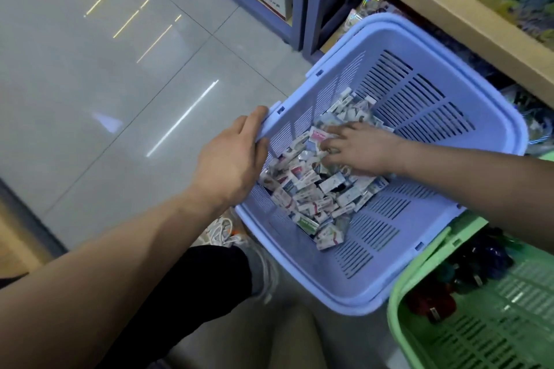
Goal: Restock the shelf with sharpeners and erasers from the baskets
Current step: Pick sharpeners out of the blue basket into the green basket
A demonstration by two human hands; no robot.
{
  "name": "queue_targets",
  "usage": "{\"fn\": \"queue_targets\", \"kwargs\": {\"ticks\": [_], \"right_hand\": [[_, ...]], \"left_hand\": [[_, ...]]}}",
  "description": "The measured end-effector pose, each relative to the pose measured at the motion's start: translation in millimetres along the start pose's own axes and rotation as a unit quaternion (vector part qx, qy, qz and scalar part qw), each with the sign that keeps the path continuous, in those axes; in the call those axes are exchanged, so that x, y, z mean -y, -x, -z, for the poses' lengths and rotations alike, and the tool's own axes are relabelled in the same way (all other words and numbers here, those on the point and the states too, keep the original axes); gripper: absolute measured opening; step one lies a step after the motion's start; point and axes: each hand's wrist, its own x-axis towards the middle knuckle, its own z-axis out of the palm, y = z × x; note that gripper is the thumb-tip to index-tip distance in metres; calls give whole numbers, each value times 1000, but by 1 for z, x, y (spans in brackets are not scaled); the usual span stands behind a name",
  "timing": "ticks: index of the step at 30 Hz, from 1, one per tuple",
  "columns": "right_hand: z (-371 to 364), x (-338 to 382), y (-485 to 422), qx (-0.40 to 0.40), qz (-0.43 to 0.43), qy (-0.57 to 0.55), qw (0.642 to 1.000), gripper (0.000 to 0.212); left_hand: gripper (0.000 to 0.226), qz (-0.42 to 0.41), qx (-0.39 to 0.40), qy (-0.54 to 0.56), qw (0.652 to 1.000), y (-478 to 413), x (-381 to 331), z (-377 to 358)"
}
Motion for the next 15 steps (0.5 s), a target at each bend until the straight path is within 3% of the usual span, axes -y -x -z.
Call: {"fn": "queue_targets", "kwargs": {"ticks": [2, 4, 8, 15], "right_hand": [[5, 18, 1, -35, -34, -38, 998, 56], [5, 36, -7, -54, -11, -64, 996, 64], [-10, 53, -25, 39, 69, -50, 996, 87], [-5, -4, 9, 0, -43, -52, 998, 51]], "left_hand": [[49, 7, -1, 2, 1000, -1, 0, 0], [49, 14, 2, 2, 1000, -2, -1, 1], [48, 14, -2, 2, 1000, -3, -1, 0], [47, 5, -6, 1, 1000, -4, 0, 0]]}}
